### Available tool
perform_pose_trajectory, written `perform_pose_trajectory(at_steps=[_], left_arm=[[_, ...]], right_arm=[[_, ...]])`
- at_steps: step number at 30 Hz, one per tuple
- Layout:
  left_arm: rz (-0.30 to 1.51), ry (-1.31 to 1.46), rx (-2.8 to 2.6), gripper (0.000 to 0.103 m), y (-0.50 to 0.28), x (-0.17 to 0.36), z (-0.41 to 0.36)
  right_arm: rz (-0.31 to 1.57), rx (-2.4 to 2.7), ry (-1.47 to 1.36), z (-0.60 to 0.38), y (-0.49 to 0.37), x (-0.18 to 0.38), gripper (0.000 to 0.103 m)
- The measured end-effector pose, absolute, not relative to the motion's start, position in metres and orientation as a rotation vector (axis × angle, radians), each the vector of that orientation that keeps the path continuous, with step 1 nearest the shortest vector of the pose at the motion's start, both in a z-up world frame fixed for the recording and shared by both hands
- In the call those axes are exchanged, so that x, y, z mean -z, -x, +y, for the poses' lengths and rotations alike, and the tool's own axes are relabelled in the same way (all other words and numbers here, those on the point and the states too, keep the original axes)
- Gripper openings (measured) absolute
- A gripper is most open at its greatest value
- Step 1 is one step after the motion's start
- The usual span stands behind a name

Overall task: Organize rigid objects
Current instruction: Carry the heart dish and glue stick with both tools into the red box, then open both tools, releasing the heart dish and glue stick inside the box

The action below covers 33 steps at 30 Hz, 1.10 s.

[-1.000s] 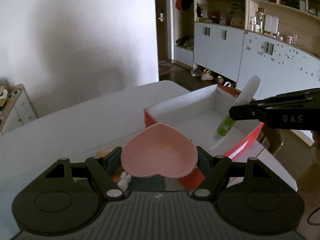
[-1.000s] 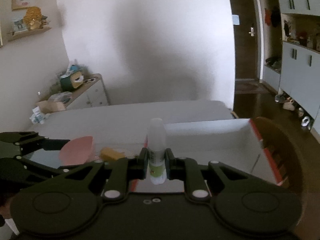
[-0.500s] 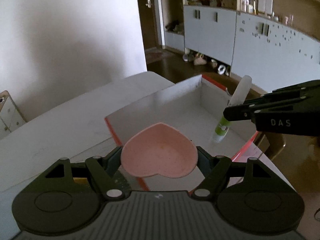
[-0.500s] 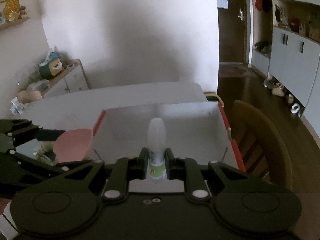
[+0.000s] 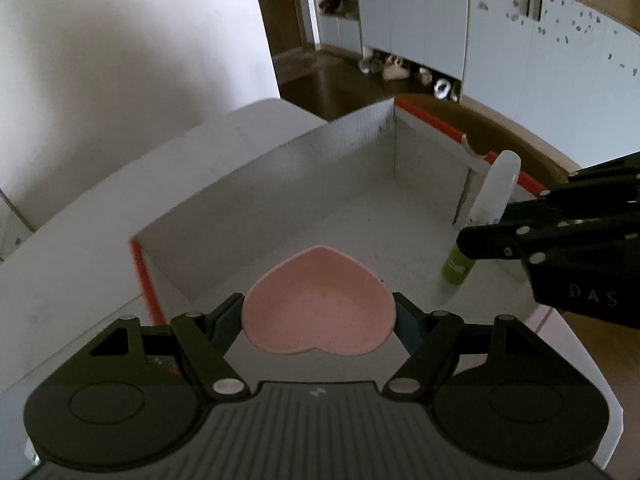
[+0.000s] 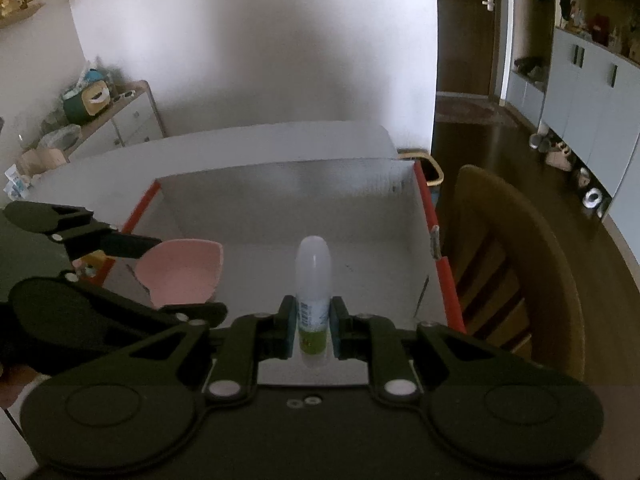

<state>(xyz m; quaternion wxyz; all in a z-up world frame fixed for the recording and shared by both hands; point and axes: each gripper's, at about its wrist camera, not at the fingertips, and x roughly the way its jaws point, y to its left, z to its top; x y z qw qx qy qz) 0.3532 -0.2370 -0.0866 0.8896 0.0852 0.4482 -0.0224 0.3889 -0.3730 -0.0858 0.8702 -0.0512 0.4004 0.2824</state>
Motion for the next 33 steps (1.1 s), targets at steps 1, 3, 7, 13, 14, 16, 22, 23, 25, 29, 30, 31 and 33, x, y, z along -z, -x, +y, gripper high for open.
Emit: perform_pose_trajectory(at_steps=[1,3,7,13,14,16,22,23,25,29,30,31,33], left_arm=[[0.942,-0.185,0.045,0.078,-0.358,0.090,-0.238],[0.963,-0.203,0.046,0.078,-0.366,0.095,-0.239],[0.995,-0.225,0.041,0.078,-0.379,0.102,-0.242],[1.050,-0.259,0.038,0.078,-0.395,0.111,-0.246],[1.068,-0.261,0.038,0.078,-0.398,0.114,-0.246],[1.112,-0.257,0.040,0.078,-0.403,0.119,-0.245],[1.209,-0.246,0.045,0.078,-0.410,0.134,-0.243],[1.220,-0.248,0.045,0.078,-0.410,0.136,-0.244],[1.233,-0.246,0.048,0.078,-0.409,0.138,-0.243],[1.238,-0.237,0.048,0.078,-0.406,0.135,-0.241],[1.235,-0.235,0.050,0.078,-0.405,0.134,-0.241],[1.234,-0.237,0.048,0.078,-0.405,0.133,-0.240],[1.237,-0.240,0.045,0.078,-0.401,0.132,-0.240]], right_arm=[[0.843,-0.593,0.111,-0.372,-0.392,0.087,0.016],[0.857,-0.597,0.113,-0.370,-0.398,0.089,0.016],[0.886,-0.600,0.118,-0.364,-0.410,0.095,0.016],[0.900,-0.608,0.127,-0.358,-0.421,0.098,0.016],[0.904,-0.607,0.128,-0.357,-0.423,0.098,0.016],[0.912,-0.599,0.123,-0.356,-0.426,0.099,0.018],[0.948,-0.577,0.103,-0.355,-0.432,0.105,0.021],[0.953,-0.578,0.100,-0.356,-0.432,0.105,0.021],[0.957,-0.580,0.097,-0.357,-0.432,0.106,0.023],[0.960,-0.588,0.093,-0.360,-0.430,0.104,0.027],[0.958,-0.588,0.091,-0.361,-0.429,0.104,0.030],[0.955,-0.586,0.091,-0.362,-0.429,0.103,0.032],[0.949,-0.589,0.089,-0.363,-0.427,0.102,0.038]])
